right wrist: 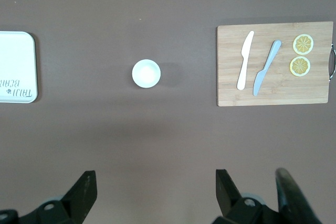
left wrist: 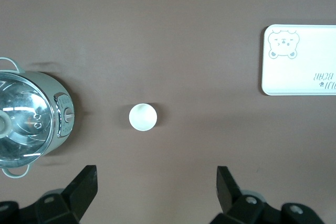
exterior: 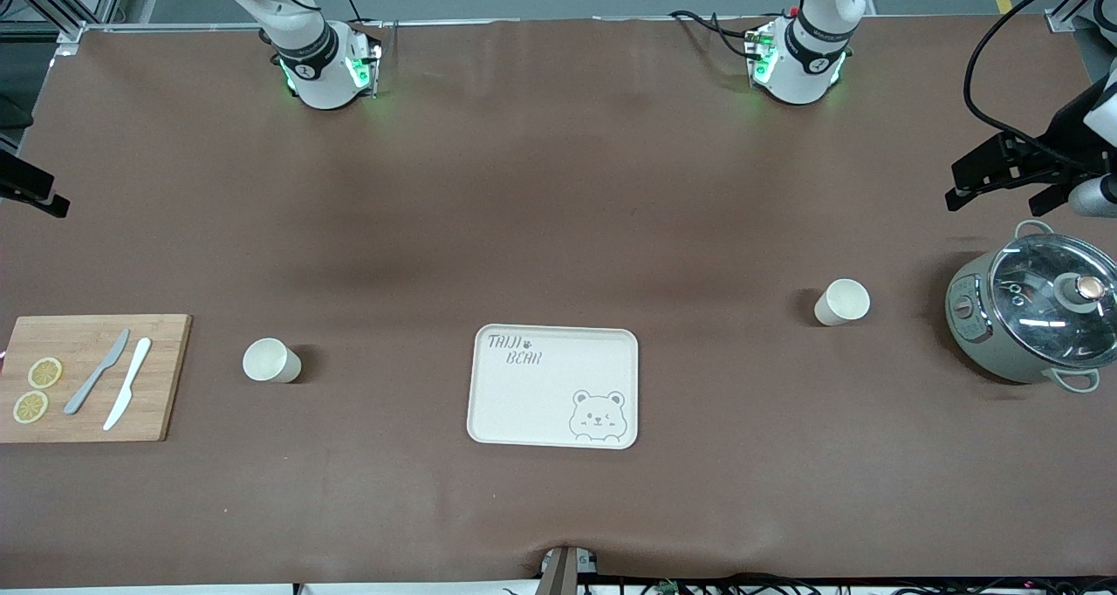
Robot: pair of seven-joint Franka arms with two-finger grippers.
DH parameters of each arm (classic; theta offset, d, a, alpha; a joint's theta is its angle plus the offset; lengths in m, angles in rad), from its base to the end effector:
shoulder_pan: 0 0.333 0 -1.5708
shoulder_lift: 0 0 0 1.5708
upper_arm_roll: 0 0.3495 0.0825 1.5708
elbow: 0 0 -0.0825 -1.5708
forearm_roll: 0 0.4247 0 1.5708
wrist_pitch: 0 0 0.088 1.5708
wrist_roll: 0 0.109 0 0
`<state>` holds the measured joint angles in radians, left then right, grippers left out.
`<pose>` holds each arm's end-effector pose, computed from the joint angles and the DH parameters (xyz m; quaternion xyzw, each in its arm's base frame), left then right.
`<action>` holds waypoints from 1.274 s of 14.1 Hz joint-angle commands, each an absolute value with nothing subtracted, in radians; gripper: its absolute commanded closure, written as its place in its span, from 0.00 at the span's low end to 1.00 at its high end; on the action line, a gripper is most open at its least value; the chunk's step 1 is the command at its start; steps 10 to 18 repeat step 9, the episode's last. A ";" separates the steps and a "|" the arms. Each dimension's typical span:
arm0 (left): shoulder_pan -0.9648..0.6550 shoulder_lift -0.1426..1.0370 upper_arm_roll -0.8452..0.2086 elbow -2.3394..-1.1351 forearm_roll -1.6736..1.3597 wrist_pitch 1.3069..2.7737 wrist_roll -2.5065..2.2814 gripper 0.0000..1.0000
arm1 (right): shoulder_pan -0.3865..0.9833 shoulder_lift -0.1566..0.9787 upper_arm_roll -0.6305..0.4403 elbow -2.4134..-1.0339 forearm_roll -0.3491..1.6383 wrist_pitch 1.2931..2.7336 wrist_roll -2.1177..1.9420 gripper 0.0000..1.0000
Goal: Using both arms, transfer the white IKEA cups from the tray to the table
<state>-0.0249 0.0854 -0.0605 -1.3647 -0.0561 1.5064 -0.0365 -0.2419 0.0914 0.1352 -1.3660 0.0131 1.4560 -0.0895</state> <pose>0.6150 -0.0570 0.7037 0.9988 -0.0268 0.0263 0.0322 0.6104 -0.0686 0.6949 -0.9999 0.0081 -0.0010 0.0126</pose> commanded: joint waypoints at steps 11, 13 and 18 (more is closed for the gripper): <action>-0.028 0.091 -0.061 -1.361 -0.037 1.514 -0.017 0.00 | -0.057 0.028 -0.081 -1.440 -0.002 1.462 -0.086 0.00; -0.028 0.091 -0.061 -1.361 -0.037 1.514 -0.017 0.00 | -0.057 0.028 -0.081 -1.440 -0.002 1.462 -0.086 0.00; -0.028 0.091 -0.061 -1.361 -0.037 1.514 -0.017 0.00 | -0.057 0.028 -0.081 -1.440 -0.002 1.462 -0.086 0.00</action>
